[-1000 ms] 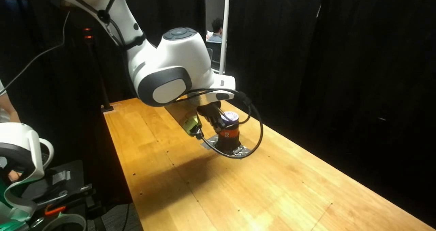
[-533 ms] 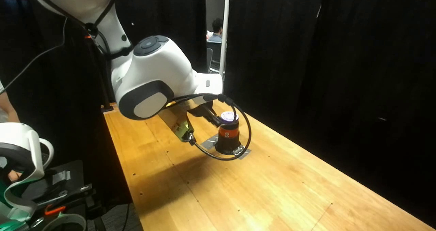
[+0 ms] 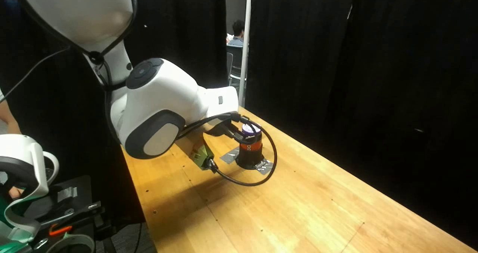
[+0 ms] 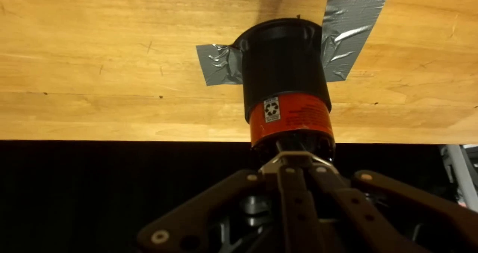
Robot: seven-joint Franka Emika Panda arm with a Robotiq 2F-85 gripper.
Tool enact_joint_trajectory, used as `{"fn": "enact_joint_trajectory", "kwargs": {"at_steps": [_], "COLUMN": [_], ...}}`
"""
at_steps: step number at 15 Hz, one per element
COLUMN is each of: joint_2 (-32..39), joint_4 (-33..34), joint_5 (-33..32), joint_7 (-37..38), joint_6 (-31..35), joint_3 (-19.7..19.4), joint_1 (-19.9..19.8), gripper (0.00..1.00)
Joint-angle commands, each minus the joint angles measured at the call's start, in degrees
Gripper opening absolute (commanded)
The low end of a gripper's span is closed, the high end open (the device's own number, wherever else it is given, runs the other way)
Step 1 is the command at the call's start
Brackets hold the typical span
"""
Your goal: Put the rubber band around the jar
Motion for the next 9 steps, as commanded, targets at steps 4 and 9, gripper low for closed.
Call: {"fn": "enact_joint_trajectory", "kwargs": {"at_steps": [4,9], "joint_2": [0.8,0.6], "joint_4": [-1.3,-1.4], "joint_5": [-4.9,-5.1], "joint_7": [3.2,5.0], "joint_6": [10.0,13.6], "joint_3": [-8.3,-9.3], "joint_1": [7.3,9.5], "gripper": [0.0,0.0]}}
